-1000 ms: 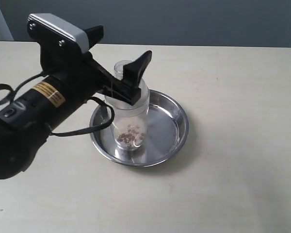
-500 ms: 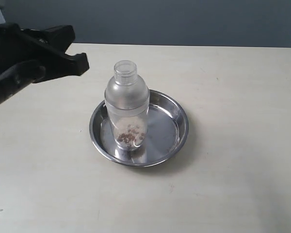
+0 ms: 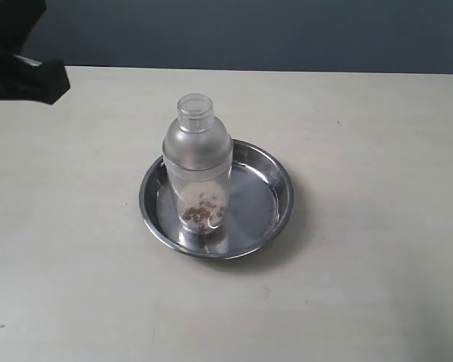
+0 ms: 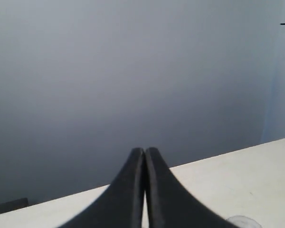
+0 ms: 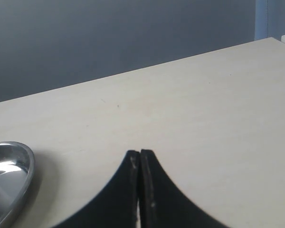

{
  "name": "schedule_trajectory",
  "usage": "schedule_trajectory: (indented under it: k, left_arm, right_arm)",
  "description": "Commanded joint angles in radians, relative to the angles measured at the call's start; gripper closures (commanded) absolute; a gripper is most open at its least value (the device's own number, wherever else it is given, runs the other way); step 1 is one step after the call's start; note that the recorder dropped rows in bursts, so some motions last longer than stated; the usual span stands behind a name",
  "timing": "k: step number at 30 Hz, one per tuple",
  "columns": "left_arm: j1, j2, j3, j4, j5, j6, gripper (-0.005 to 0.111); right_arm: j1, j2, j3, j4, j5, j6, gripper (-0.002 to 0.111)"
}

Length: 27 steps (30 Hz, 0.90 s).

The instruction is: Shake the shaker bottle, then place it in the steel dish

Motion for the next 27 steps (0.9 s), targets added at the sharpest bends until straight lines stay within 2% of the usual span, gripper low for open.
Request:
schedule_trajectory:
  k: [1, 2, 3, 4, 5, 6, 8, 10, 12, 13, 14, 15, 16, 19, 21, 27]
  left_arm:
    - [0.082, -0.124, 0.054, -0.073, 0.166, -0.004, 0.106]
    - [0.184, -0.177, 0.100, -0.073, 0.279, -0.056, 0.106]
    - [0.248, -0.210, 0.125, -0.071, 0.348, -0.073, 0.106]
    - [0.376, -0.294, 0.183, -0.073, 0.439, -0.071, 0.106]
    - [0.441, -0.345, 0.210, -0.076, 0.488, -0.071, 0.106]
    - [0.547, -0.450, 0.258, -0.096, 0.540, -0.071, 0.106]
    - [0.630, -0.572, 0.304, -0.091, 0.568, -0.066, 0.106]
    - [0.641, -0.639, 0.343, -0.067, 0.568, -0.063, 0.106]
    - [0.641, -0.646, 0.405, 0.026, 0.558, -0.166, 0.106]
    - [0.641, -0.661, 0.442, 0.277, 0.569, -0.445, 0.106]
    - [0.641, -0.673, 0.461, 0.422, 0.572, -0.636, 0.106]
    - [0.641, -0.698, 0.488, 0.658, 0.572, -0.917, 0.106]
    - [0.641, -0.714, 0.504, 0.763, 0.569, -0.995, 0.106]
    - [0.641, -0.782, 0.541, 0.806, 0.532, -1.027, 0.106]
    - [0.641, -0.804, 0.541, 0.806, 0.592, -1.025, 0.106]
    - [0.641, -0.821, 0.541, 0.820, 0.658, -1.029, 0.106]
  right_arm:
    - [0.004, -0.005, 0.002, -0.002, -0.008, -0.004, 0.109]
    - [0.004, -0.005, 0.002, -0.002, -0.008, -0.004, 0.109]
    - [0.004, -0.005, 0.002, -0.002, -0.008, -0.004, 0.109]
    - [0.004, -0.005, 0.002, -0.002, -0.008, -0.004, 0.109]
    - [0.004, -0.005, 0.002, -0.002, -0.008, -0.004, 0.109]
    - [0.004, -0.005, 0.002, -0.002, -0.008, -0.004, 0.109]
    - [0.004, -0.005, 0.002, -0.002, -0.008, -0.004, 0.109]
    - [0.004, -0.005, 0.002, -0.002, -0.008, -0.004, 0.109]
    - [0.004, -0.005, 0.002, -0.002, -0.008, -0.004, 0.109]
    - [0.004, -0.005, 0.002, -0.002, -0.008, -0.004, 0.109]
    - [0.004, -0.005, 0.002, -0.002, -0.008, -0.004, 0.109]
    - [0.004, -0.005, 0.002, -0.002, -0.008, -0.004, 0.109]
    - [0.004, -0.005, 0.002, -0.002, -0.008, -0.004, 0.109]
    - [0.004, -0.005, 0.002, -0.002, -0.008, -0.004, 0.109]
    - [0.004, -0.005, 0.002, -0.002, -0.008, -0.004, 0.109]
    - [0.004, -0.005, 0.002, -0.002, -0.008, -0.004, 0.109]
